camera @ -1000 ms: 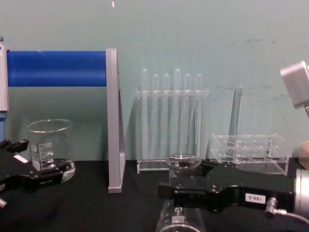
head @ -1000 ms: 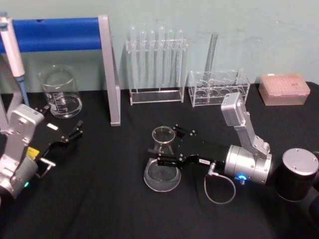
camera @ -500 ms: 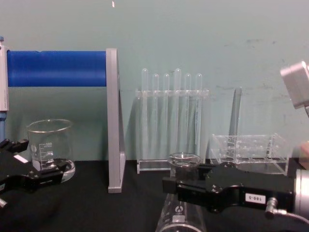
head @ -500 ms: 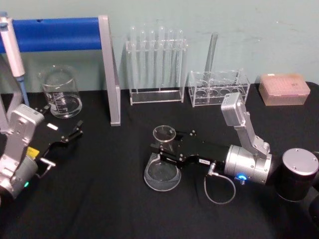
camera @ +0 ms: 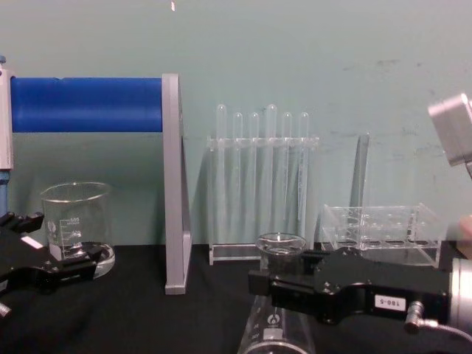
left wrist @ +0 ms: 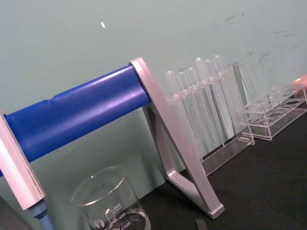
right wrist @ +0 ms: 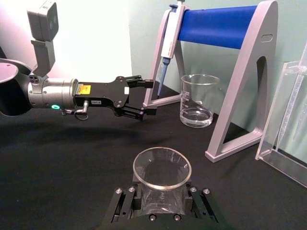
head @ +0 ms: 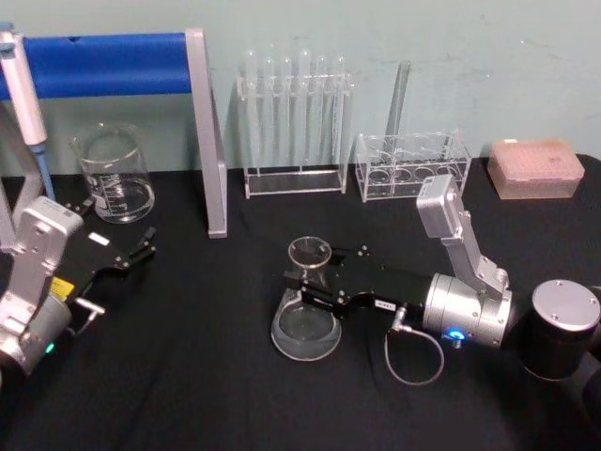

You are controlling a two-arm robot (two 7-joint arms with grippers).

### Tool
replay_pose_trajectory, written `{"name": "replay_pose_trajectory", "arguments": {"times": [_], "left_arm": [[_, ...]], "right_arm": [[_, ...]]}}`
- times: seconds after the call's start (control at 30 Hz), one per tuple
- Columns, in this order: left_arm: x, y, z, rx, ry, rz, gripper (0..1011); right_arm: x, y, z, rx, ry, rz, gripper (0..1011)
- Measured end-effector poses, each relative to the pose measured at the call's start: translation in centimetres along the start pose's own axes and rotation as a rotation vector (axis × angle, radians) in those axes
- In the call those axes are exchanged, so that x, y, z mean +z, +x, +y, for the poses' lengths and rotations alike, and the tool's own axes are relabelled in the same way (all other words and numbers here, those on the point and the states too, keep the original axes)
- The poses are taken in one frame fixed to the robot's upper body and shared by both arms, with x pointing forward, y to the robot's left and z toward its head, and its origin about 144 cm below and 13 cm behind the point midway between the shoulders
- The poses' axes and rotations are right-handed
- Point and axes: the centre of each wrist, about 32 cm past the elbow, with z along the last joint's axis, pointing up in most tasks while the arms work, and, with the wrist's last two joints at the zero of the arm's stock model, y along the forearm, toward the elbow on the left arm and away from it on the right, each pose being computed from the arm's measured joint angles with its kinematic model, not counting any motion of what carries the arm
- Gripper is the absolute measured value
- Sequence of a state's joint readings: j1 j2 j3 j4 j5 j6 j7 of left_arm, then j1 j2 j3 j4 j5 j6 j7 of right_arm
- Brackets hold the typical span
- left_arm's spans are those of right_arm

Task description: Grasp the erlenmeyer flask with one hand, shake it three times, then place it back.

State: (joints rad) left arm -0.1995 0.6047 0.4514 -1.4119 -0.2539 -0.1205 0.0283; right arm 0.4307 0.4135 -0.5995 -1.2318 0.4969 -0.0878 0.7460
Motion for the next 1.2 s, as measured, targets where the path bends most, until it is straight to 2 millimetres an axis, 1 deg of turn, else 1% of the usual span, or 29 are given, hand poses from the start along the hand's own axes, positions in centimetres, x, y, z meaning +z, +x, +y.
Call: {"name": "replay_pose_trajectory", "arguments": {"times": [0.17,0.33,0.47,0.6,0.83,1.03,1.2], "left_arm": [[0.0,0.0,0.0,0.0,0.0,0.0,1001],[0.0,0.0,0.0,0.0,0.0,0.0,1001],[0.0,0.0,0.0,0.0,0.0,0.0,1001],[0.0,0.0,0.0,0.0,0.0,0.0,1001],[0.0,0.0,0.0,0.0,0.0,0.0,1001],[0.0,0.0,0.0,0.0,0.0,0.0,1001],[0.0,0.0,0.0,0.0,0.0,0.0,1001]], "right_arm": [[0.2,-0.1,-0.1,-0.013,0.001,-0.007,450],[1.0,-0.7,-0.2,-0.083,0.03,0.001,450],[2.2,-1.4,-0.4,-0.177,0.068,0.012,450],[3.7,-2.8,-0.5,-0.319,0.118,0.017,450],[5.3,-4.5,-0.6,-0.505,0.16,0.0,450],[5.8,-5.5,-1.1,-0.657,0.145,-0.015,450],[5.9,-5.8,-1.6,-0.758,0.124,-0.026,450]]}}
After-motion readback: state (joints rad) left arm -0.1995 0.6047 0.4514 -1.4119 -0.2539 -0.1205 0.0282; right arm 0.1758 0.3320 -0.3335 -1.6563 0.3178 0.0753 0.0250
